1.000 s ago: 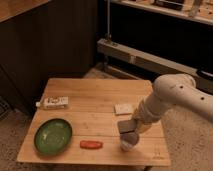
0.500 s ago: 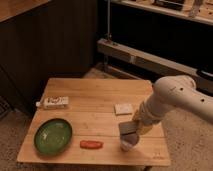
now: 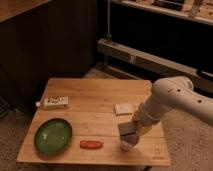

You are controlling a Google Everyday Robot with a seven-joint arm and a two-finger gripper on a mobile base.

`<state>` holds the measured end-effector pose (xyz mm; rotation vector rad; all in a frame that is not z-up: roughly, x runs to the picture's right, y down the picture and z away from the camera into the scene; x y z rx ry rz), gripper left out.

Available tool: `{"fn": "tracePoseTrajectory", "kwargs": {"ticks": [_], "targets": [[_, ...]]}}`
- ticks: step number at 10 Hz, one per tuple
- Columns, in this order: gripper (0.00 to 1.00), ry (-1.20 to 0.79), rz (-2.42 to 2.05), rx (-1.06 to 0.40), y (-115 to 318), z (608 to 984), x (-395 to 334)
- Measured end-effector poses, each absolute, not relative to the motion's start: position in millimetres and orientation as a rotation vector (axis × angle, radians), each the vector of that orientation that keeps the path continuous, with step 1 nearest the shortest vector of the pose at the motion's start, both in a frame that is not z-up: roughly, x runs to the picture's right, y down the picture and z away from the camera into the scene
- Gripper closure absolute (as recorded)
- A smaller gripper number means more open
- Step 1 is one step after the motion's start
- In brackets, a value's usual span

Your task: Place the eraser in the ceramic cup

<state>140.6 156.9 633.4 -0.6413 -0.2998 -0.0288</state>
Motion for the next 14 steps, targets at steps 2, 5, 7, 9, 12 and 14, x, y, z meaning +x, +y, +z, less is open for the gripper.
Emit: {"fn": "tracePoseTrajectory", "kwargs": {"ticks": [2, 5, 7, 9, 12, 14], "targets": [[0.96, -0.299, -0.035, -0.639, 157.0, 633.0, 139.3], [0.96, -0.296, -0.038, -0.638, 158.4, 634.7, 139.4], [0.96, -0.294, -0.042, -0.637, 159.5, 635.7, 138.7], [0.96, -0.293, -0.047, -0.637, 161.0, 637.5, 137.5], [0.96, -0.286, -0.051, -0.635, 164.3, 640.5, 137.4], [0.96, -0.284, -0.052, -0.634, 165.0, 641.4, 137.4]]}}
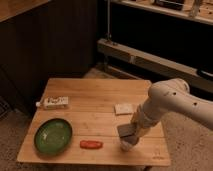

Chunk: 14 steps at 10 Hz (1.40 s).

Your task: Place the eraser in the ceramic cup

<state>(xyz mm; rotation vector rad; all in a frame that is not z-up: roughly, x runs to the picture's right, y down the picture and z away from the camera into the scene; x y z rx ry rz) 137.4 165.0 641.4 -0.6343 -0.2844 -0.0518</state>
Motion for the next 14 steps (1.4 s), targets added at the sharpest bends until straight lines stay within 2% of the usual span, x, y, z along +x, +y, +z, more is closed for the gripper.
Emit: {"fn": "tracePoseTrajectory", "kwargs": {"ticks": [14], "targets": [[0.96, -0.269, -0.063, -0.627, 177, 652, 137]]}}
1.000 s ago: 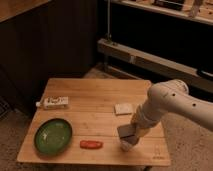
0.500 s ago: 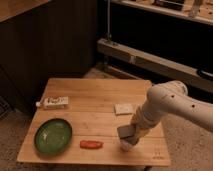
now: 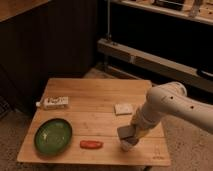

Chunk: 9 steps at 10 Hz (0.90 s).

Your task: Place the eraser in the ceramic cup

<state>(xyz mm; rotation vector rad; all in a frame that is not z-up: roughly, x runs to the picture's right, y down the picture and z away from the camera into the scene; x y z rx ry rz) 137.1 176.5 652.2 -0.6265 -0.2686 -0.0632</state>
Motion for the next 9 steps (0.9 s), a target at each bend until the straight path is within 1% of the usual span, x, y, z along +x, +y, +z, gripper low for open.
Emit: {"fn": "tracePoseTrajectory", "kwargs": {"ticks": [9], "targets": [[0.96, -0.271, -0.066, -0.624, 180.3, 655.0, 136.9]]}}
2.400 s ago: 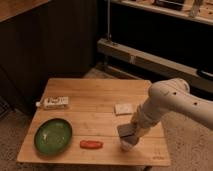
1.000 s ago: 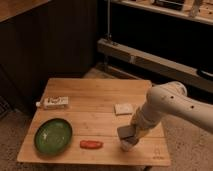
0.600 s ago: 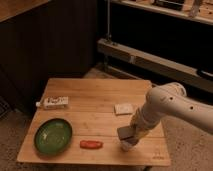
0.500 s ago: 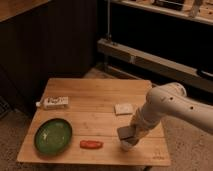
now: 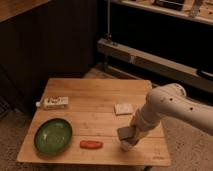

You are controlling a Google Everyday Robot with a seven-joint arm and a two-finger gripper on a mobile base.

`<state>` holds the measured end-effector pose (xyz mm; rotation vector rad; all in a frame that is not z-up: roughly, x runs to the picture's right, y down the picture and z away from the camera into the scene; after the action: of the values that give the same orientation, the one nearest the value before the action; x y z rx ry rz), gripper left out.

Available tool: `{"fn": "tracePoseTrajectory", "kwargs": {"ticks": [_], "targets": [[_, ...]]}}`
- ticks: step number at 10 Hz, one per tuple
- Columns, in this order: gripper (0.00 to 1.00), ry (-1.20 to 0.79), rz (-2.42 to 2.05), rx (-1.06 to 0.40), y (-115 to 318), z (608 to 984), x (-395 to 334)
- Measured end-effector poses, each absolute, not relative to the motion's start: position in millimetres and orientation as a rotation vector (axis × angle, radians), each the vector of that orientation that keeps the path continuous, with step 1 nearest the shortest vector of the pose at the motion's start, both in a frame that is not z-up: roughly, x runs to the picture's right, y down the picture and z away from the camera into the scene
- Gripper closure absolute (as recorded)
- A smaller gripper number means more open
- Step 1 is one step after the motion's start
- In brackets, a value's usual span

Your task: Place the eraser in the ceramic cup

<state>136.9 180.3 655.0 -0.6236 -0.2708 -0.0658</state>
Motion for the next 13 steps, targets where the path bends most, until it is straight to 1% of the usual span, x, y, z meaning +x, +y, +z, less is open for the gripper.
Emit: {"fn": "tracePoseTrajectory", "kwargs": {"ticks": [13], "targets": [[0.96, -0.275, -0.07, -0.623, 186.1, 658.7, 136.4]]}}
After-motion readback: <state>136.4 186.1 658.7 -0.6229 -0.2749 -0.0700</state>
